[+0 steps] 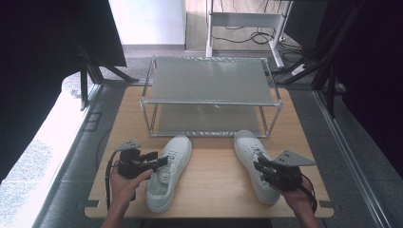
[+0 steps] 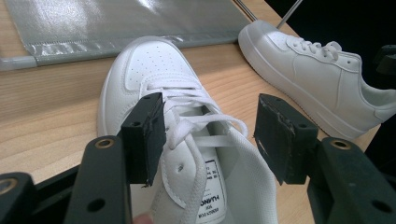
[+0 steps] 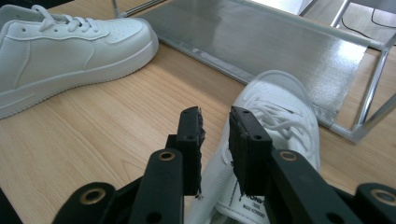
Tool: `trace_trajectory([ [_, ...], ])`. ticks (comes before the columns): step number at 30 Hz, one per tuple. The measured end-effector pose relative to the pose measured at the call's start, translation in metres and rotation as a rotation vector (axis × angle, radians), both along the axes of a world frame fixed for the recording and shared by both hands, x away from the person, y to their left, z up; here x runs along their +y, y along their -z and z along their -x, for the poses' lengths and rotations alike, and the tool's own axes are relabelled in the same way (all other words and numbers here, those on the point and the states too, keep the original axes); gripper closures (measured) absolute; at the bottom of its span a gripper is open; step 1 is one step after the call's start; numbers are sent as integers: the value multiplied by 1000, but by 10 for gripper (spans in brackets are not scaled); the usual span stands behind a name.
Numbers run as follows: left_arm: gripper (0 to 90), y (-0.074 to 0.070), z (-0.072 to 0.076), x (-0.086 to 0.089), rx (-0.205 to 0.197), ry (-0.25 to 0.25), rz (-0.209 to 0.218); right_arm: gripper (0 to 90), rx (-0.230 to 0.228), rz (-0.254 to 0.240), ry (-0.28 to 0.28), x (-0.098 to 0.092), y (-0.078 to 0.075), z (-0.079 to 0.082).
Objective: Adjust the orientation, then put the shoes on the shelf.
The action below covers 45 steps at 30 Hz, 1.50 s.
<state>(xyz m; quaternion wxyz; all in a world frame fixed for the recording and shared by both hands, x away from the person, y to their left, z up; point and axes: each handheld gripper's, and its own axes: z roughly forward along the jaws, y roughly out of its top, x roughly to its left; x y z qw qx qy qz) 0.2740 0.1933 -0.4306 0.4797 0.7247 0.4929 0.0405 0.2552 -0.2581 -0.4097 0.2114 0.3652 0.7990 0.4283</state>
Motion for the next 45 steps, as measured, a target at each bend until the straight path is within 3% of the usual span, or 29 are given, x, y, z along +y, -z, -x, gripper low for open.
trace_trajectory([
  [7, 468, -4, 3, 5, -20, -11, -16, 640, -13, -21, 34, -3, 1, -1],
  [10, 489, -3, 2, 7, -21, -22, -52, 617, -17, -16, 48, -4, 2, -2],
  [21, 495, 4, 2, 6, -2, -36, -141, 586, 3, -15, 69, -5, 8, -6],
  [30, 497, 12, 1, 4, 29, -19, -170, 582, 22, -11, 79, -5, 12, -9],
  [32, 507, 11, 2, 2, 24, -24, -194, 581, 20, -10, 79, -5, 12, -9],
  [35, 533, 12, 3, -7, 33, -17, -265, 582, 20, -11, 81, -6, 12, -8],
  [42, 588, 15, 3, -19, 33, -35, -326, 578, 18, -6, 83, -5, 12, -9],
  [45, 616, 18, 2, -28, 31, -50, -386, 577, 19, -5, 85, -5, 13, -9],
])
